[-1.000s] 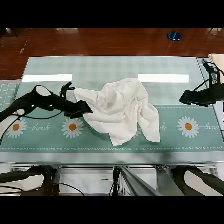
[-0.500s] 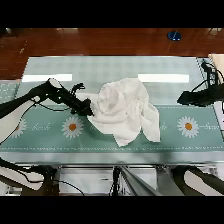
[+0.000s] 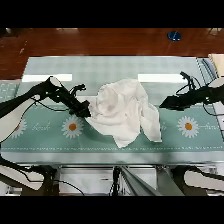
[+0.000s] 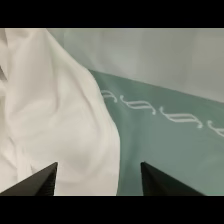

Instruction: Fold the shirts.

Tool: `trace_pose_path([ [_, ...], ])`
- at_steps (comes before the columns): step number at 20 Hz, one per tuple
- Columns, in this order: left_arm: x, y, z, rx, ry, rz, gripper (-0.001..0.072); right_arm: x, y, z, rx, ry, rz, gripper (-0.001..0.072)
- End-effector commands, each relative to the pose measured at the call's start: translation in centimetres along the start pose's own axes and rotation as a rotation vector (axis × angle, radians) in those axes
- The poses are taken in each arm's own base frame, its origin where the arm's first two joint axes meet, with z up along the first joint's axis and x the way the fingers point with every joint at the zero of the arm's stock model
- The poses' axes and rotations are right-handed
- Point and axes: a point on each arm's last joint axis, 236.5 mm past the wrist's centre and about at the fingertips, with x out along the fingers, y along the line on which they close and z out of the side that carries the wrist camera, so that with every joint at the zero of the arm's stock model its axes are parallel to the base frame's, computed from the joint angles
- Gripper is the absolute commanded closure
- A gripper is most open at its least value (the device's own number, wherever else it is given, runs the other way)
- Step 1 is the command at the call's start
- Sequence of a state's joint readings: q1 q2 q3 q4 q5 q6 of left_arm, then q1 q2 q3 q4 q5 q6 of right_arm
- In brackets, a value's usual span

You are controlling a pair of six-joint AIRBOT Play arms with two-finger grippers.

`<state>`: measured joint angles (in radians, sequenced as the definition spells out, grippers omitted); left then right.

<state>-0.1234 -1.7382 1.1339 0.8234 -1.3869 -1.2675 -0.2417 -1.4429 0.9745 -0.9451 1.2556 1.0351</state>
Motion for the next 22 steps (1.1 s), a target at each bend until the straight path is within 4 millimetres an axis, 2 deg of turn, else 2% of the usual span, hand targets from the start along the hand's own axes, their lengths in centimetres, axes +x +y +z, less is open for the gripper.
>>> trace_pose_path([
  [1, -1.3, 0.1, 0.3, -0.011, -0.019, -0.022, 0.0685, 2.8, 0.1, -0.6, 0.041, 0.066, 0.102, 0.0136],
  [4, -2.6, 0.7, 0.7, -0.019, -0.054, -0.031, 0.0685, 4.7, 0.2, -0.4, 0.091, 0.078, 0.138, 0.0213],
  [6, -3.2, 0.8, 0.9, 0.000, -0.073, -0.036, 0.0686, 6.3, 0.8, -0.5, 0.138, 0.104, 0.139, 0.0304],
  [7, -3.4, 0.7, 1.0, 0.011, -0.079, -0.039, 0.0685, 7.4, 1.3, -0.7, 0.142, 0.124, 0.132, 0.0378],
  [8, -3.6, 0.4, 1.2, 0.019, -0.088, -0.045, 0.0685, 8.3, 1.9, -0.9, 0.124, 0.140, 0.125, 0.0515],
  [9, -3.9, 0.1, 1.5, 0.030, -0.097, -0.052, 0.0685, 8.9, 2.5, -1.1, 0.106, 0.152, 0.122, 0.0698],
  [11, -5.4, -1.3, 1.9, 0.087, -0.109, -0.068, 0.0686, 8.3, 4.6, -1.0, 0.075, 0.164, 0.155, 0.0692],
  [12, -7.0, -2.2, 2.1, 0.123, -0.128, -0.067, 0.0687, 6.7, 5.7, -0.4, 0.045, 0.147, 0.171, 0.0692],
  [13, -9.2, -3.3, 2.3, 0.163, -0.165, -0.063, 0.0687, 4.3, 6.8, 0.6, 0.006, 0.103, 0.177, 0.0692],
  [15, -16.5, -6.3, 3.0, 0.265, -0.335, -0.039, 0.0688, -2.3, 8.9, 3.7, -0.068, -0.065, 0.164, 0.0692],
  [17, -27.0, -10.7, 2.1, 0.383, -0.616, -0.016, 0.0688, -12.4, 11.8, 7.2, -0.143, -0.351, 0.115, 0.0693],
  [18, -31.9, -13.0, 0.5, 0.430, -0.753, -0.003, 0.0688, -17.6, 13.3, 8.1, -0.179, -0.496, 0.075, 0.0693],
  [19, -36.7, -15.3, -1.9, 0.480, -0.892, 0.029, 0.0688, -23.3, 15.2, 8.4, -0.216, -0.655, 0.028, 0.0694],
  [20, -40.4, -17.1, -4.4, 0.521, -1.013, 0.086, 0.0688, -28.3, 17.1, 8.2, -0.254, -0.801, -0.018, 0.0694],
  [22, -46.5, -20.7, -9.8, 0.581, -1.253, 0.209, 0.0689, -36.5, 21.2, 5.8, -0.331, -1.033, -0.108, 0.0694],
])
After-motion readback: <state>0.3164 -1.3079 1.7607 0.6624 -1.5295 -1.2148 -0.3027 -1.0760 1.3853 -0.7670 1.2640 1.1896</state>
